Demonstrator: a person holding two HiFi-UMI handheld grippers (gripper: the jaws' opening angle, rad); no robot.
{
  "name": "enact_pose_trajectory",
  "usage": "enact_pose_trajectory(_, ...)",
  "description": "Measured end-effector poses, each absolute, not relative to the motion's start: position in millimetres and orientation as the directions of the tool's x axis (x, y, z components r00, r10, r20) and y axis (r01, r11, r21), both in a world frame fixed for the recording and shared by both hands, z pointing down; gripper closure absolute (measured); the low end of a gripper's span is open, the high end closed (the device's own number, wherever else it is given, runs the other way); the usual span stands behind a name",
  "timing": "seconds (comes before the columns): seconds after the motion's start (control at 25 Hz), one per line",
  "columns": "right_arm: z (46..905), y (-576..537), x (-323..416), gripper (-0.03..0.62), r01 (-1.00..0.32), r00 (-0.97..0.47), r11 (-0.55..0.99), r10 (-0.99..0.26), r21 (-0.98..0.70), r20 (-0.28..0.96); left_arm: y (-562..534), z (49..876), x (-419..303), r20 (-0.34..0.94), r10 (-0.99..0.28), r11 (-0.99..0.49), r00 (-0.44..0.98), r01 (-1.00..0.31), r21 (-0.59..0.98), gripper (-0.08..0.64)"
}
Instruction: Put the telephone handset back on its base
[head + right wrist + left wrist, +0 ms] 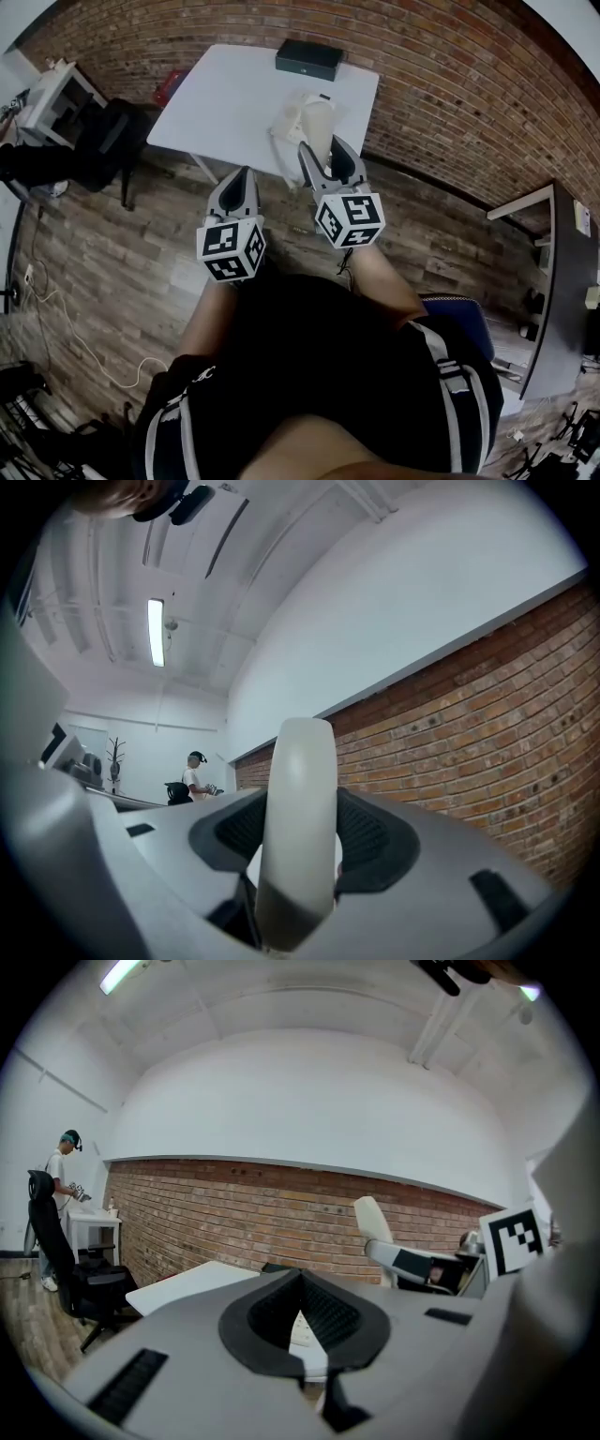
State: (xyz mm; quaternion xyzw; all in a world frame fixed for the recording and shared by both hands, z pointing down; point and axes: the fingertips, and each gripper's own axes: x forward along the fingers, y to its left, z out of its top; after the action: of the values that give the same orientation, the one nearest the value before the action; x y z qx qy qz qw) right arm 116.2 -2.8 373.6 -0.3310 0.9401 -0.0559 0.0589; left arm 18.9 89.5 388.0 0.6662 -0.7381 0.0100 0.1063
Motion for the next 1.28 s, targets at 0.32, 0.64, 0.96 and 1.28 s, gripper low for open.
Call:
enact_pose_trajectory(0.32, 386, -48, 77, 0.39, -0.651, -0.75, 0.744, -0.661, -0.149, -0.027, 40, 395, -22, 0.194, -0.98, 0.072, -0.045, -0.988, 0.135, 0.565)
enact_pose_trajectory(0.64, 393, -96, 31, 0.39, -0.702, -0.705, 0.694, -0.709, -0.158, 0.02, -14, 397, -75, 0.209, -0.978, 0.015, 0.018, -0.988, 0.154, 0.565)
enact_pose_trajectory(0.96, 409, -144, 1, 0.388, -0.784, -0.615, 0.591, -0.781, -0.192, 0.11, -72, 400, -115, 0.228, -0.968, -0.068, 0.108, -0.982, 0.175, 0.565)
enact_pose_trajectory(1.28, 436, -191, -13, 0.388, -0.855, -0.511, 0.47, -0.835, -0.219, 0.202, -129, 415, -142, 0.26, -0.946, -0.148, 0.195, -0.971, 0.19, 0.565)
